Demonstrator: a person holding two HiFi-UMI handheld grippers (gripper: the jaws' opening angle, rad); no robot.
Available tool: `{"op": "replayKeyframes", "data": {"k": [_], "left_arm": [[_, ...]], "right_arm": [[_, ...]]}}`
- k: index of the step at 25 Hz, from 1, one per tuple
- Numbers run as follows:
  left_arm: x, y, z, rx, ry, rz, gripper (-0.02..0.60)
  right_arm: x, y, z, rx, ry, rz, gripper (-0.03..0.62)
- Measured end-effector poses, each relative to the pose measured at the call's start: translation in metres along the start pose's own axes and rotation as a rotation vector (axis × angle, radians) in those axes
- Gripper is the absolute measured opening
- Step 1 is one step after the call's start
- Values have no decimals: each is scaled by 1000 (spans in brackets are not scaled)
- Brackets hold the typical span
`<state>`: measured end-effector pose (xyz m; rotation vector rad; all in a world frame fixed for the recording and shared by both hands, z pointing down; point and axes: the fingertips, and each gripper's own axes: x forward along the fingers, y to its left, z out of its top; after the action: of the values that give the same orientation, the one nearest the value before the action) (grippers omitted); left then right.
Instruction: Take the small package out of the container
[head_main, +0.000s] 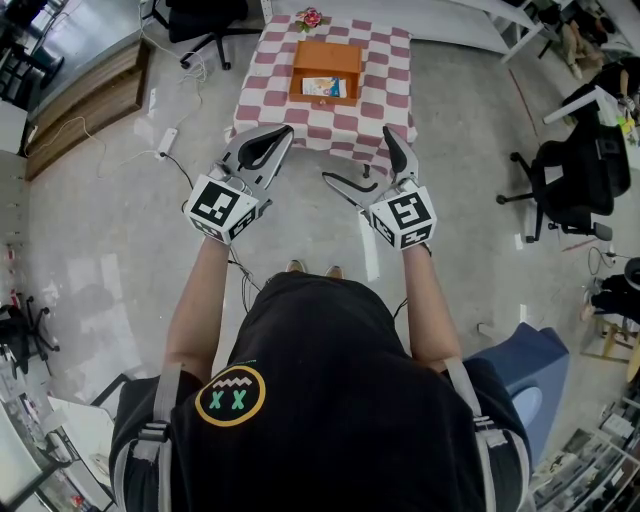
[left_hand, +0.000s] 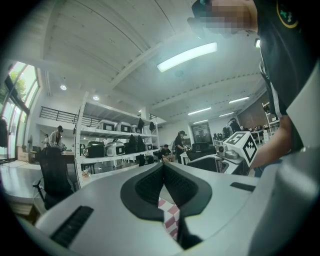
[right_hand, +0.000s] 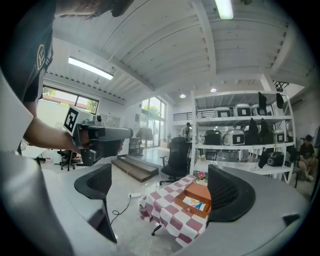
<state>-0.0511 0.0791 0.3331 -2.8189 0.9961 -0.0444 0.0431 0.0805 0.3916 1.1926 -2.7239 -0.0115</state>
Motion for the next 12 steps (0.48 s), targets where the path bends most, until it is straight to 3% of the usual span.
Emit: {"op": "replayKeyframes", "data": {"k": [12], "left_arm": [[12,-23,6,12,8,38,17]], "right_arm": [[-26,-13,-3,-4,-17,27,595]]}}
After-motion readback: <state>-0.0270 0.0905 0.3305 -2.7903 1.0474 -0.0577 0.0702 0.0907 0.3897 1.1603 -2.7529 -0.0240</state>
